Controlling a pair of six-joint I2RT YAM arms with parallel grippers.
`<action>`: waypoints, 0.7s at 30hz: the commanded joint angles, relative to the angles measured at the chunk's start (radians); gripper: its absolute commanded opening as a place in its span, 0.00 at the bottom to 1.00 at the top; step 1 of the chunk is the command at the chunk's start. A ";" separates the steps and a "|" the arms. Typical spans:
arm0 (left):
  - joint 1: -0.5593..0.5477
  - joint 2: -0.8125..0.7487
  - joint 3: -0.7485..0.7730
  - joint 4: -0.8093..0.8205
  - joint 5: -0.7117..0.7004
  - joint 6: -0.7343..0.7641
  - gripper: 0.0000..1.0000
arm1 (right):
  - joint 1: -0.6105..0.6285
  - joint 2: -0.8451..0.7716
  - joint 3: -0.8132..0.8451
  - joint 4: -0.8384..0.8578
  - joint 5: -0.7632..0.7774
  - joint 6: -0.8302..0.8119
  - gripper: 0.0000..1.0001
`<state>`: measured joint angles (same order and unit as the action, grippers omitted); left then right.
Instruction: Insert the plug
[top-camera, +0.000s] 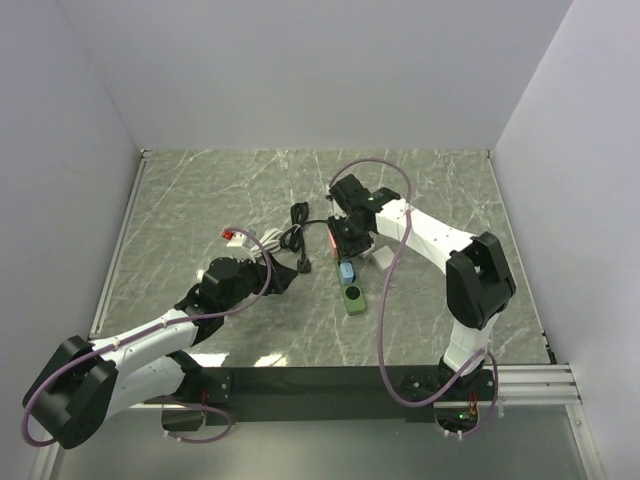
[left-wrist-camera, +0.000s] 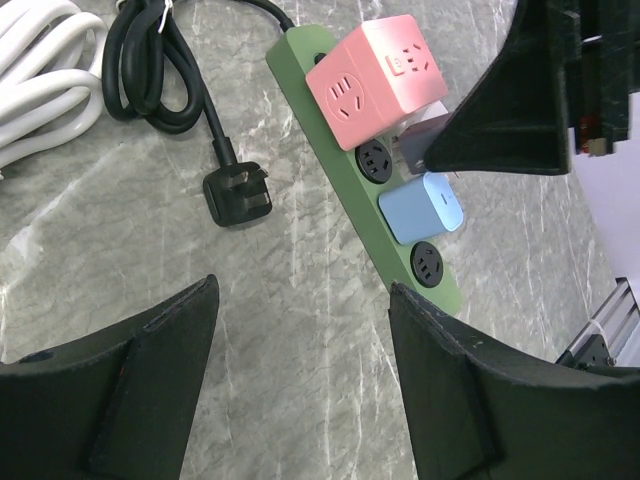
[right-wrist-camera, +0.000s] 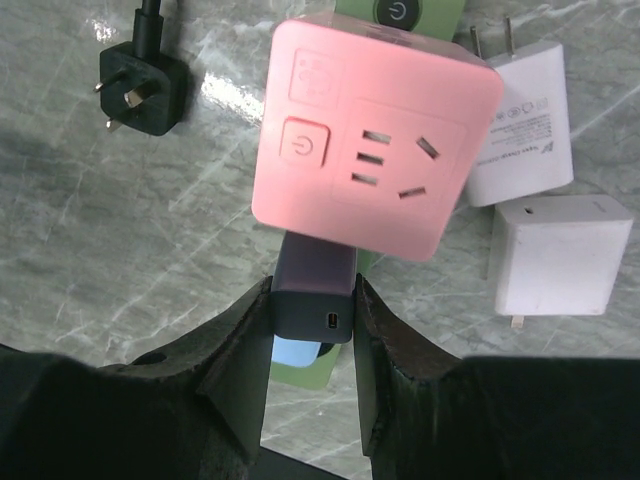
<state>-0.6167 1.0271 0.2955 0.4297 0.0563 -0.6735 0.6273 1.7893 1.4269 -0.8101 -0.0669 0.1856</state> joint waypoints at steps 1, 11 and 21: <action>0.003 -0.015 -0.010 0.047 0.011 0.008 0.75 | 0.023 0.033 0.040 -0.001 0.003 0.008 0.00; 0.003 -0.045 -0.024 0.052 0.010 0.012 0.75 | 0.040 0.079 0.061 -0.009 0.032 0.012 0.00; 0.003 -0.050 -0.021 0.044 -0.004 0.018 0.75 | 0.037 0.074 0.063 -0.043 0.026 -0.008 0.00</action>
<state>-0.6167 0.9955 0.2741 0.4431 0.0559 -0.6697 0.6590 1.8565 1.4528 -0.8024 -0.0444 0.1905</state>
